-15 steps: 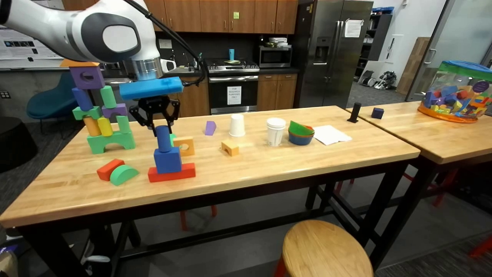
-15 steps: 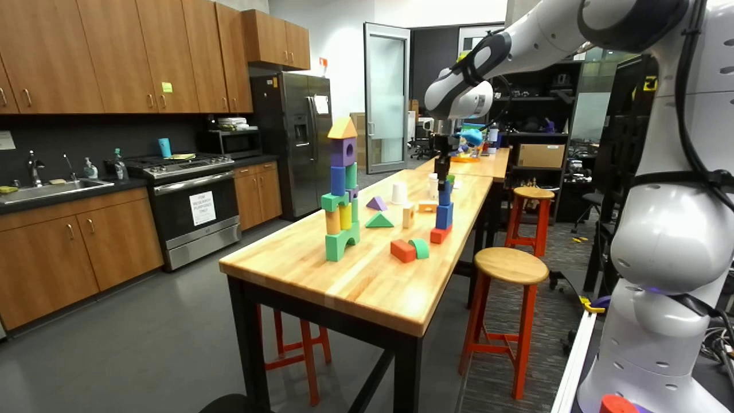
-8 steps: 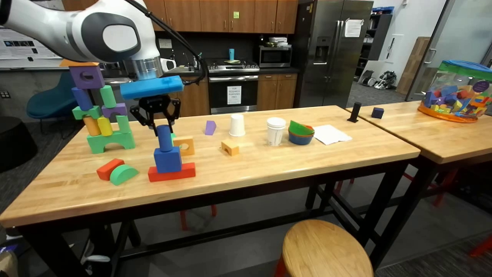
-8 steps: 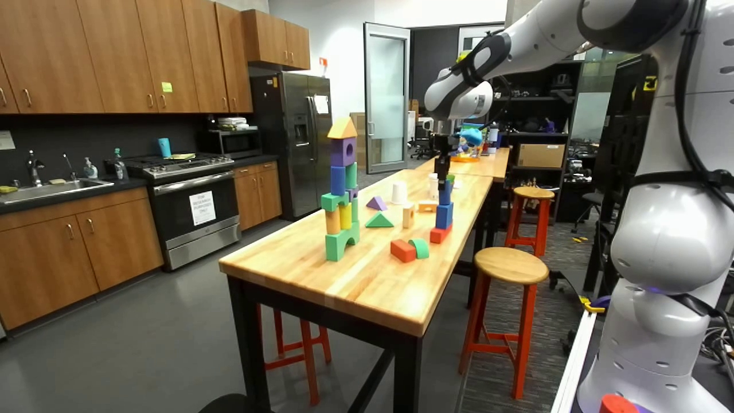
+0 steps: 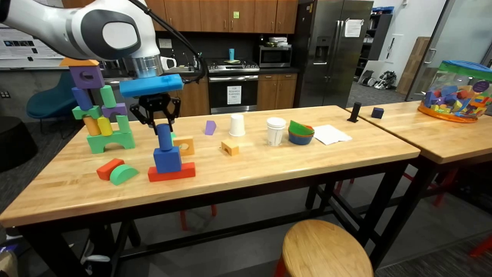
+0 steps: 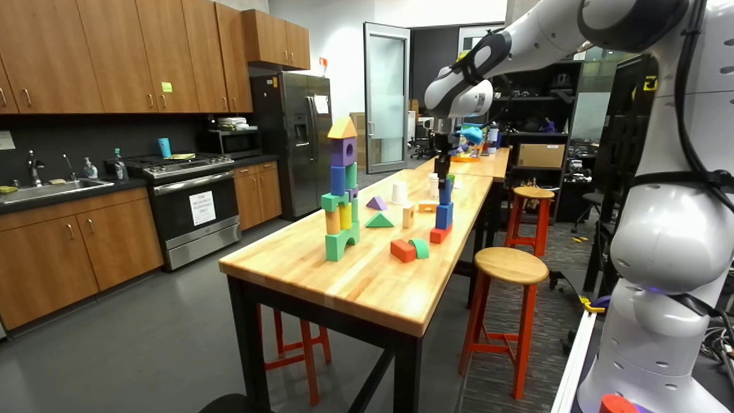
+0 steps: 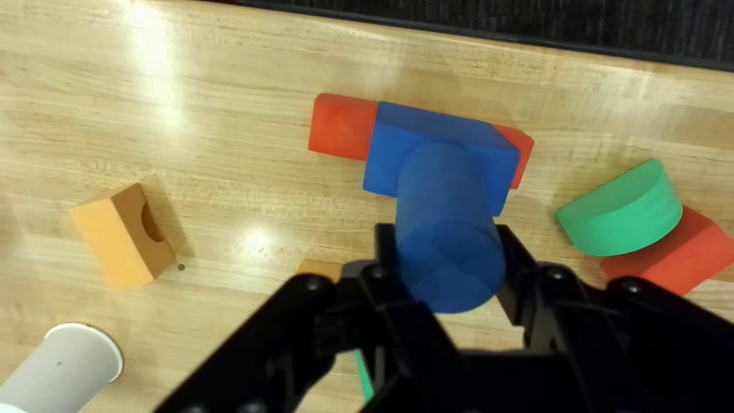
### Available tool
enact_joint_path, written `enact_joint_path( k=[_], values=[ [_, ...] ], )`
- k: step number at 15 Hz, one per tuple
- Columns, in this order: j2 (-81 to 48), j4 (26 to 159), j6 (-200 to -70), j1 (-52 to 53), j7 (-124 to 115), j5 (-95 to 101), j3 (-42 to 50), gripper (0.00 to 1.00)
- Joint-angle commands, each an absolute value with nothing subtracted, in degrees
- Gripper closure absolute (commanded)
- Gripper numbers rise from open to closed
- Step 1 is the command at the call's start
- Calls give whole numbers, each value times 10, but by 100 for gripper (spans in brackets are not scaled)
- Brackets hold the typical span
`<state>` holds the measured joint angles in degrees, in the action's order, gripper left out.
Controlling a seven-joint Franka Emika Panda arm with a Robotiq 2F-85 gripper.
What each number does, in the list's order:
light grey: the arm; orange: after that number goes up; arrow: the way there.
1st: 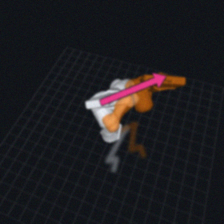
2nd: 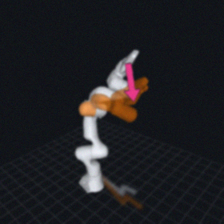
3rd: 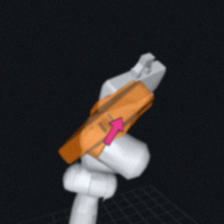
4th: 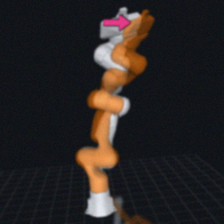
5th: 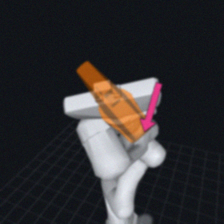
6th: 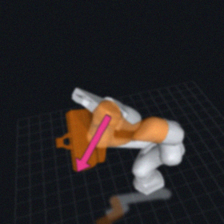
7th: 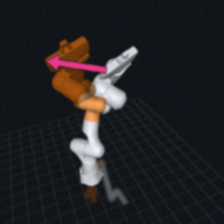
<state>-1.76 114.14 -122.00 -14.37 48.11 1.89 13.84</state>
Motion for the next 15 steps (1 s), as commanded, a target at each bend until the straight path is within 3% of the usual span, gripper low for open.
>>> enact_joint_path(
  k=[1,15],
  values=[
    [-1,1134,-1195,-144,479,16,138,83],
    [-1,1121,-1146,-142,477,-6,137,83]
  ],
)
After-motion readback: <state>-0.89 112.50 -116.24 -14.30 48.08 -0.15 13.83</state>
